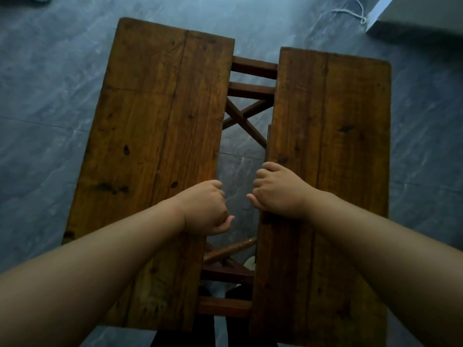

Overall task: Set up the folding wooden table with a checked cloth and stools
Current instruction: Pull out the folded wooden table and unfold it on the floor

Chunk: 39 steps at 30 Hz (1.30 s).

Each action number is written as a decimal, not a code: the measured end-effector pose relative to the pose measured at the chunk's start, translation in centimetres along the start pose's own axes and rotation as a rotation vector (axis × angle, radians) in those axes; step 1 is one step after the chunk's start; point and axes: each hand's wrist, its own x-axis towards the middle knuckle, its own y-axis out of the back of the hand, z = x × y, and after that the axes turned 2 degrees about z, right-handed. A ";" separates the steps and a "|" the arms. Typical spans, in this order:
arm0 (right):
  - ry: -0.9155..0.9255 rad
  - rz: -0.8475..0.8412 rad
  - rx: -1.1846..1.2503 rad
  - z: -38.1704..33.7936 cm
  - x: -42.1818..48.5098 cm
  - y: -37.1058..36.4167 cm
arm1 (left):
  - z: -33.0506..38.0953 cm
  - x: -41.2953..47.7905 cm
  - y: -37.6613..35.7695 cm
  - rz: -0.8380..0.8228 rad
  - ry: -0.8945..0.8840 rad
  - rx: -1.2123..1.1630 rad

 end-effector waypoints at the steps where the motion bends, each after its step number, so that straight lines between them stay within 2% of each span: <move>1: 0.003 -0.006 0.004 -0.3 0.2 -0.3 | 0.2 -0.1 -0.3 -0.007 -0.005 -0.006; 14: 0.046 0.034 0.017 -1.1 3.5 -2.4 | 0.6 1.5 -2.9 0.018 -0.017 -0.065; 18: 0.071 0.062 0.018 -0.9 4.1 -2.9 | 0.1 1.6 -3.5 0.058 -0.054 -0.065; 22: 0.108 0.063 0.054 -1.0 4.4 -3.4 | -0.1 1.5 -4.4 0.025 -0.117 -0.070; 24: 0.131 0.110 0.075 -0.8 4.1 -3.7 | -0.3 1.1 -4.5 0.064 -0.140 -0.098; 27: 0.133 0.189 0.114 -0.6 2.5 -4.6 | -0.5 -1.3 -5.5 0.220 -0.154 -0.069; 29: 0.055 0.203 0.174 -0.7 1.2 -5.3 | -0.4 -3.5 -6.7 0.326 -0.028 -0.053; 30: -0.006 0.198 0.204 -0.9 0.5 -5.6 | -0.3 -4.4 -7.0 0.315 0.098 -0.072; 32: -0.135 0.156 0.249 -1.5 -0.5 -6.4 | 0.0 -5.3 -7.7 0.149 0.368 -0.158; 33: -0.188 0.109 0.263 -1.8 -0.9 -7.0 | 0.2 -5.3 -8.2 0.046 0.449 -0.189; 35: -0.247 0.038 0.259 -2.2 -1.4 -8.4 | 0.2 -4.9 -9.3 -0.048 0.504 -0.174; 39: -0.293 0.078 0.285 -3.2 -1.5 -9.6 | 0.0 -4.7 -10.5 -0.019 0.509 -0.090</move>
